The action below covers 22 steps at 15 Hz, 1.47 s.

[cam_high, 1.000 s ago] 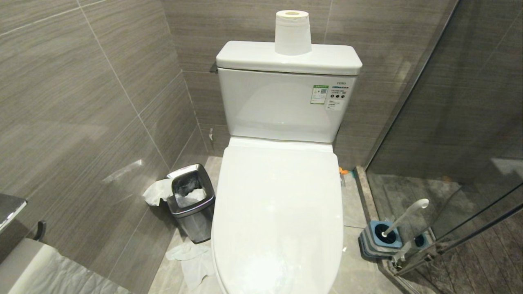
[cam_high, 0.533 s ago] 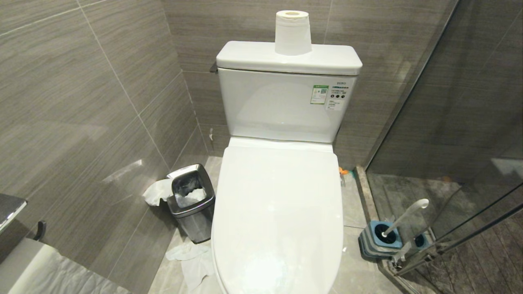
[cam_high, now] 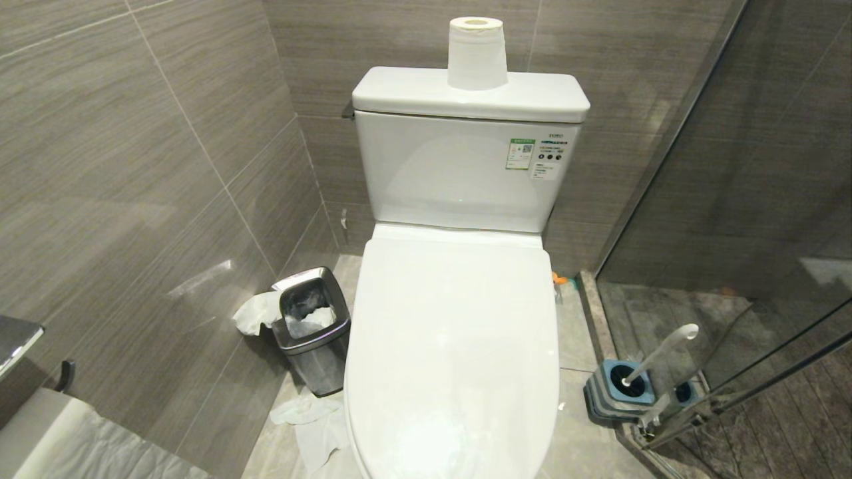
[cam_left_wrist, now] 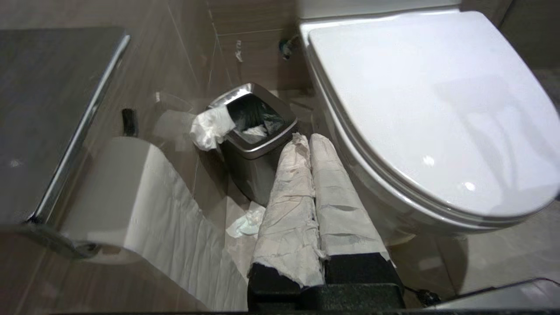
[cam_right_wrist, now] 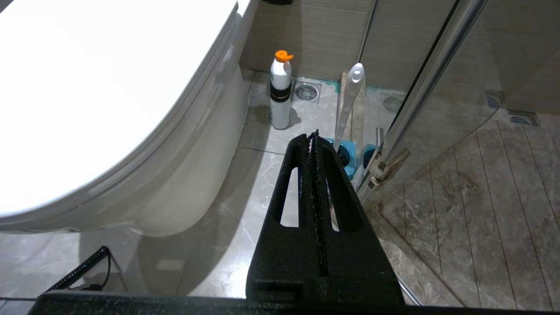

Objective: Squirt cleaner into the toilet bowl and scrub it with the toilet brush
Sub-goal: Use the left hand to lift the toilet lid slightly

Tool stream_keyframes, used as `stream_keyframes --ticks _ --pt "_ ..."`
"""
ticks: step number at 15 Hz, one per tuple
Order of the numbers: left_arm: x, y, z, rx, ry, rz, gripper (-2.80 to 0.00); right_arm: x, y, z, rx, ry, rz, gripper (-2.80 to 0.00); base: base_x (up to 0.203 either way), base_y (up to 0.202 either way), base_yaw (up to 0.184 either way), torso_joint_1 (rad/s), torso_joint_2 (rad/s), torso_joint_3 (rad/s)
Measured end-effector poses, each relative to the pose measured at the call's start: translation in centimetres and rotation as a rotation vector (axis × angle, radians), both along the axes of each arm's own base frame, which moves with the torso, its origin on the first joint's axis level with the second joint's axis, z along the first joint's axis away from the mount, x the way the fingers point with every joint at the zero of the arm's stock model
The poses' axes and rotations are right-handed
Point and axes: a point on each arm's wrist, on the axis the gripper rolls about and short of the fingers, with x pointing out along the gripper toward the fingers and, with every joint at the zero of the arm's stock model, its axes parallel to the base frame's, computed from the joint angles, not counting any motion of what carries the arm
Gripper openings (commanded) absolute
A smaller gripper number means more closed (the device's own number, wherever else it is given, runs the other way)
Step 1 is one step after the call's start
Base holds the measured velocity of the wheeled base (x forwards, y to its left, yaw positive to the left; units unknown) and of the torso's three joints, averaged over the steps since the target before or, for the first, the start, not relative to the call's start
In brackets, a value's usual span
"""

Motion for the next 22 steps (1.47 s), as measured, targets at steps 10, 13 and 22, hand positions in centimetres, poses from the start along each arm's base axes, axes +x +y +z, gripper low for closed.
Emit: stream_keyframes --ticks 10,13,22 --pt "8.0 -0.4 9.6 0.061 0.205 -0.1 -2.8 0.0 0.0 0.0 0.0 -0.001 0.0 -2.8 0.0 0.0 0.0 0.0 0.0 0.0" --pt "13.9 -0.9 14.7 0.083 0.165 -0.053 -2.8 0.0 0.0 0.0 0.0 -0.001 0.0 -2.8 0.0 0.0 0.0 0.0 0.0 0.0" --pt "26.1 -4.6 15.5 0.122 0.232 -0.04 -2.8 0.0 0.0 0.0 0.0 -0.001 0.0 -2.8 0.0 0.0 0.0 0.0 0.0 0.0"
